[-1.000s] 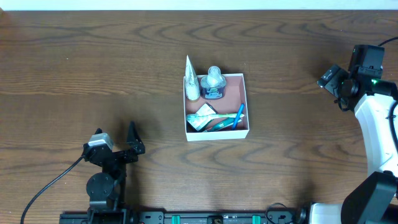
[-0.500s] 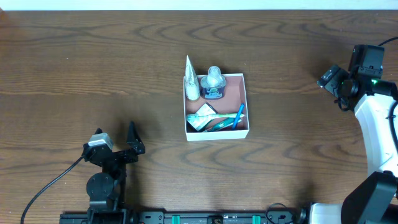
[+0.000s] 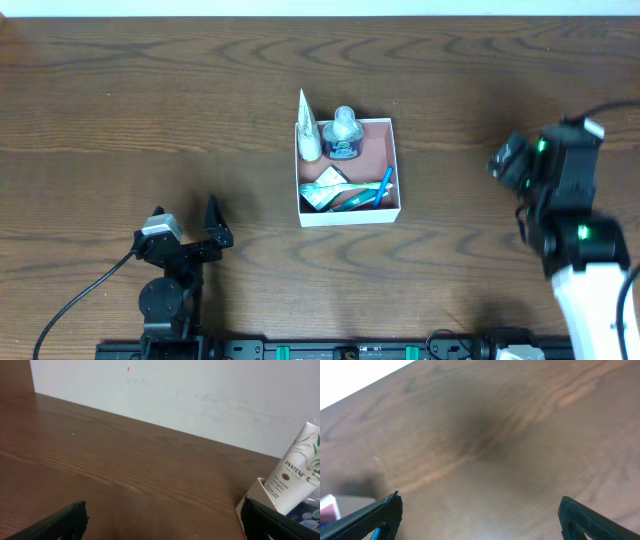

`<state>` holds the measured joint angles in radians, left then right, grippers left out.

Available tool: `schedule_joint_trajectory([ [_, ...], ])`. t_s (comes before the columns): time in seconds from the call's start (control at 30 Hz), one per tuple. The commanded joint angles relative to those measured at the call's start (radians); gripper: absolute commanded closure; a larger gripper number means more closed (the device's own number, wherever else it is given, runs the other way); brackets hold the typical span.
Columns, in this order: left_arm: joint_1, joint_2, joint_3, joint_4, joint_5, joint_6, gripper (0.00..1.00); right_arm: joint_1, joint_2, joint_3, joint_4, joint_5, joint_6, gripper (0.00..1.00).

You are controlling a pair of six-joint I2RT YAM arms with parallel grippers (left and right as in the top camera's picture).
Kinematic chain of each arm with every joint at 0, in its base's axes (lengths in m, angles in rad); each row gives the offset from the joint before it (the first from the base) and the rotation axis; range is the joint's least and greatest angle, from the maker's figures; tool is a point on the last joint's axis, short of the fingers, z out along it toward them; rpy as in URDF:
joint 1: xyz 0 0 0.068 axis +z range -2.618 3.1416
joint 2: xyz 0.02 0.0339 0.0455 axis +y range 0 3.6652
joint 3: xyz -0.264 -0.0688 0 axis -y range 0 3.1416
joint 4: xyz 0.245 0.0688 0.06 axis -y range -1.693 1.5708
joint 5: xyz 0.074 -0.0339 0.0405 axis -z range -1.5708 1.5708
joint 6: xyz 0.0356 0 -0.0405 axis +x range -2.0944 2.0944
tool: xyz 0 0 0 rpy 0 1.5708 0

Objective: Pack container

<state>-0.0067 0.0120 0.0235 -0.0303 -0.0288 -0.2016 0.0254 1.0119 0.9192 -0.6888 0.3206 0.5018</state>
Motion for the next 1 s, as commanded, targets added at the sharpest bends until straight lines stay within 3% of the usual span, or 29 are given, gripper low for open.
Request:
schedule_joint_trajectory([
  [0.0, -0.001, -0.007, -0.019, -0.041, -0.008, 0.021, 0.02, 0.011, -0.122, -0.104, -0.038, 0.117, -0.021, 0.01],
  [0.13, -0.001, -0.007, -0.019, -0.041, -0.009, 0.021, 0.02, 0.011, -0.29, -0.225, -0.052, 0.136, -0.028, 0.01],
  [0.3, -0.001, -0.007, -0.019, -0.041, -0.008, 0.021, 0.02, 0.011, -0.508, -0.408, 0.209, 0.104, -0.056, 0.01],
  [0.47, -0.001, -0.007, -0.019, -0.041, -0.008, 0.021, 0.02, 0.01, -0.692, -0.608, 0.56, -0.042, -0.348, 0.01],
  [0.57, -0.001, -0.007, -0.019, -0.041, -0.008, 0.021, 0.02, 0.01, -0.773, -0.707, 0.682, -0.161, -0.547, 0.01],
  [0.97, -0.001, -0.007, -0.019, -0.041, -0.008, 0.021, 0.02, -0.014, -0.952, -0.88, 0.698, -0.238, -0.568, 0.01],
])
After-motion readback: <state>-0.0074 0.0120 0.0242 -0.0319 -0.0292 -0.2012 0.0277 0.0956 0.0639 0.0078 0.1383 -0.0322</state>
